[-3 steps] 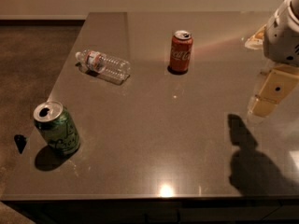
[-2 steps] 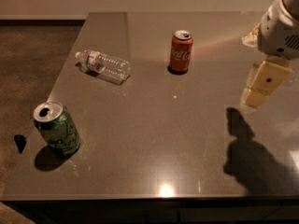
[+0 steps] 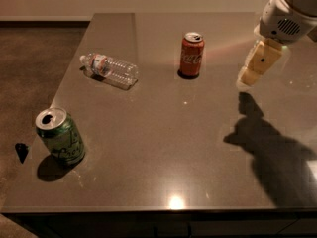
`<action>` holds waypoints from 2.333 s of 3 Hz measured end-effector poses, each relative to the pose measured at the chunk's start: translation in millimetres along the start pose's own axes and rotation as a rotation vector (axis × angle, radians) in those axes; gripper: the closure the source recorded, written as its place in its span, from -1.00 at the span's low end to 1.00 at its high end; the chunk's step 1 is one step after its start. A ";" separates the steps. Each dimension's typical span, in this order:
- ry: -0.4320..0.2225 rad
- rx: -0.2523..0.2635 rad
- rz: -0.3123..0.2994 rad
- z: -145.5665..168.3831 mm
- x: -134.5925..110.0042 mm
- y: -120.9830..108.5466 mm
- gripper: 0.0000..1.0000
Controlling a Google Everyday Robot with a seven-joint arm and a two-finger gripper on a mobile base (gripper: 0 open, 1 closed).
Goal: Knock coke can over
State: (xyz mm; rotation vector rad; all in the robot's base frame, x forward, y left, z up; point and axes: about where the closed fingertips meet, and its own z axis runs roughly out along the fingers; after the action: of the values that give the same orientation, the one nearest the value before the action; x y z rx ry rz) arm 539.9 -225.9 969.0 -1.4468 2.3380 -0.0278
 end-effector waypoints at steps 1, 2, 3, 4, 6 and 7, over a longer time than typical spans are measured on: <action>-0.086 0.025 0.056 19.9 -19.4 -40.7 -1.00; -0.180 0.004 0.104 45.8 -37.8 -74.5 -1.00; -0.269 -0.027 0.144 70.3 -57.1 -98.0 -1.00; -0.348 -0.062 0.158 88.0 -80.4 -109.1 -1.00; -0.417 -0.143 0.135 112.4 -108.3 -102.7 -1.00; -0.440 -0.183 0.102 118.2 -120.2 -91.4 -1.00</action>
Offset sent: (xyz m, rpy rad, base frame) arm 0.1575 0.0099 -0.0231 0.3500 -0.0856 -0.0788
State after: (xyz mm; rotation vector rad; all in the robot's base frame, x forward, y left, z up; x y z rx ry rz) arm 704.9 -142.8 917.5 -1.2550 2.0824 0.4938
